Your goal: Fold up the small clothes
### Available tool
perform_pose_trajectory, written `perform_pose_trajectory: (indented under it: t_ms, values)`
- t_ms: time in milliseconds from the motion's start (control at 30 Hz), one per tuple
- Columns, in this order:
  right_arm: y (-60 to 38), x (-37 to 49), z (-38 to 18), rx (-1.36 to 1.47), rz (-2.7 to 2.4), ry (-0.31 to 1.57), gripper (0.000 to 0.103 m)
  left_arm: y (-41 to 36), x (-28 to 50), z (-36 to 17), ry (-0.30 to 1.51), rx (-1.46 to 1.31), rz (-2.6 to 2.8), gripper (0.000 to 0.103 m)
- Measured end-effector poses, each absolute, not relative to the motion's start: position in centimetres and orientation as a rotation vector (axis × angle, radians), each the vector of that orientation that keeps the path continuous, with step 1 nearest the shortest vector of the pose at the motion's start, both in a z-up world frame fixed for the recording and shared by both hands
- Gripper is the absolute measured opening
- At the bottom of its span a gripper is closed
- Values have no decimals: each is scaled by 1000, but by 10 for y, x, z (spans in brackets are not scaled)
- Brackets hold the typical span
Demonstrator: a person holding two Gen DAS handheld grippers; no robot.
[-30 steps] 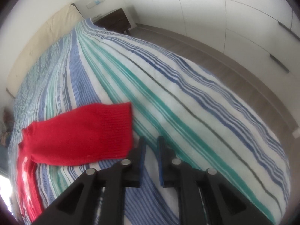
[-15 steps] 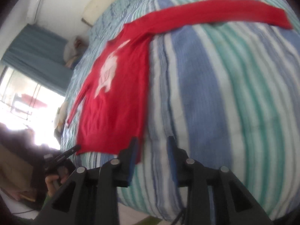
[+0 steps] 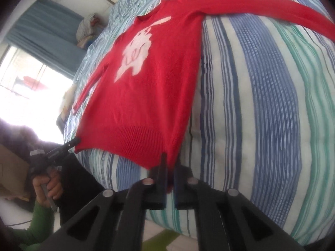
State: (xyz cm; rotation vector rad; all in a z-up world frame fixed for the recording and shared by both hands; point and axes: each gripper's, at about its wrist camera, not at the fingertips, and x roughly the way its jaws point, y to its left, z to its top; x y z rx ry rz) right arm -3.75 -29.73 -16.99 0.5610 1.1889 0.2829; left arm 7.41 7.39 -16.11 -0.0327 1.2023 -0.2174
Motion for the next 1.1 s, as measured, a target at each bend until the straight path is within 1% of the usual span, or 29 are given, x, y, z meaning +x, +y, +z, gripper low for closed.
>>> perform_pose_trajectory:
  t_ms: [100, 200, 400, 533, 567, 633, 667, 700, 767, 833, 867, 1000, 1100]
  values:
    - [-296, -37, -190, 542, 254, 1239, 3, 71, 76, -189, 1258, -15, -166, 2]
    - [-298, -34, -218, 587, 227, 1257, 3, 67, 77, -194, 1246, 0, -138, 2]
    - [-297, -37, -215, 572, 203, 1220, 3, 64, 73, -193, 1236, 8, -124, 3]
    - [-296, -39, -211, 551, 187, 1211, 3, 63, 72, -190, 1232, 12, -118, 7]
    - [-292, -40, -210, 540, 184, 1208, 3, 63, 70, -189, 1234, 19, -116, 11]
    - [-288, -41, -208, 530, 180, 1208, 6, 64, 64, -182, 1231, 30, -110, 26]
    - [-288, -43, -207, 529, 177, 1212, 9, 64, 61, -178, 1226, 34, -106, 42]
    - [-288, -45, -205, 528, 171, 1217, 14, 66, 57, -173, 1217, 39, -100, 52]
    - [-290, -52, -202, 518, 155, 1233, 20, 70, 49, -162, 1195, 52, -86, 57]
    - [-293, -62, -198, 491, 133, 1244, 24, 74, 42, -149, 1167, 61, -64, 58]
    - [-295, -68, -195, 477, 119, 1243, 26, 75, 41, -143, 1151, 58, -55, 60]
    - [-306, -78, -175, 376, 31, 1190, 27, 68, 50, -122, 1072, 7, -78, 71]
    - [-303, -70, -149, 293, 17, 1090, 27, 47, 66, -118, 1035, -17, -124, 73]
